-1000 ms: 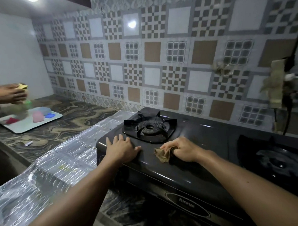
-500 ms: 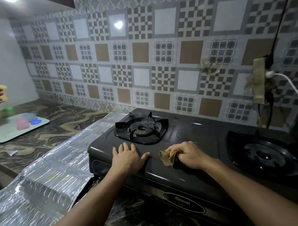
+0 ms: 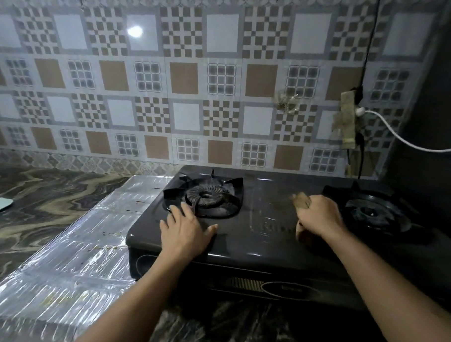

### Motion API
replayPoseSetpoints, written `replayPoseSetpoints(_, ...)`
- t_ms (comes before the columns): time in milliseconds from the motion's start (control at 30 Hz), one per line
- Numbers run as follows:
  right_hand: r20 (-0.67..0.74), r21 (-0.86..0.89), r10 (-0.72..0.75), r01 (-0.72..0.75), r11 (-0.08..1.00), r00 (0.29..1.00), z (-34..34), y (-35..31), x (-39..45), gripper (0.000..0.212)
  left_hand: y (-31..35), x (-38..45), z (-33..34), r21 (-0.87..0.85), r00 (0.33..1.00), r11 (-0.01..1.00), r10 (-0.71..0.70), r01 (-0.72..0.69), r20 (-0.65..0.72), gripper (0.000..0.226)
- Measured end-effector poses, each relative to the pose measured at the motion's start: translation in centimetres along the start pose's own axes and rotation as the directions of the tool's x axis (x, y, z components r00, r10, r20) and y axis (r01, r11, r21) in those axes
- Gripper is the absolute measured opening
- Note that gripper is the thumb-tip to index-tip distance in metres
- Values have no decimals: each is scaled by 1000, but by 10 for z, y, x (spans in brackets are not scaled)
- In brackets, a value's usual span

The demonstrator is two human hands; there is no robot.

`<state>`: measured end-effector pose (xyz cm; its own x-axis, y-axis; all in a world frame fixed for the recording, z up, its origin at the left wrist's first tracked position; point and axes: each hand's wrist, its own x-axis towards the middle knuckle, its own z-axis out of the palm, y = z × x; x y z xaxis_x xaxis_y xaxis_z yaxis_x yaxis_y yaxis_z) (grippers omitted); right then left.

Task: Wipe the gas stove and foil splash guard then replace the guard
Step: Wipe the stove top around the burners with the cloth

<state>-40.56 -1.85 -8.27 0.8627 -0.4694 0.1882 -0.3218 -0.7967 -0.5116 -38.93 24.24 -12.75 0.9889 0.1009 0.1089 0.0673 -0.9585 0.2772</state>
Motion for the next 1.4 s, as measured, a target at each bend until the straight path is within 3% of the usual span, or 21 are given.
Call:
replayPoseSetpoints(133, 48, 46, 184, -186, 981, 982, 24, -20, -12, 34, -39, 28, -9, -65, 999, 997, -46, 46, 2, 121)
replayPoseSetpoints(433, -68, 362, 389, -340, 868, 919, 64, -54, -5, 27, -61, 59, 0, -139, 999, 989, -47, 49, 17, 133)
replayPoseSetpoints(633, -63, 460, 415, -342, 819, 908, 81, -70, 29, 26, -48, 65, 5, -112, 993, 987, -110, 114, 40, 136)
replayPoseSetpoints(833, -40, 499, 436, -360, 788, 899, 90, -72, 65, 27, -50, 85, -4, -235, 996, 969, -56, 71, 69, 142)
replayPoseSetpoints(933, -54, 507, 443, -358, 784, 895, 95, -76, 86, 28, -55, 102, -8, -409, 995, 908, -63, 91, 82, 158)
replayPoseSetpoints(1033, -58, 497, 448, -363, 788, 892, 103, -75, 101, 29, -57, 114, -9, -477, 989, 867, -131, 144, 61, 150)
replayPoseSetpoints(1233, 13, 446, 392, -356, 821, 920, 100, -79, 125, 30, -52, 133, -10, -522, 992, 843, -102, 129, 80, 128)
replayPoseSetpoints(1300, 14, 373, 332, -313, 874, 943, 101, -75, 129, 24, -49, 136, -11, -522, 993, 844, -97, 122, 74, 109)
replayPoseSetpoints(1400, -28, 218, 272, -260, 941, 962, 103, -72, 126, 27, -46, 138, -10, -491, 993, 864, -92, 116, 72, 103)
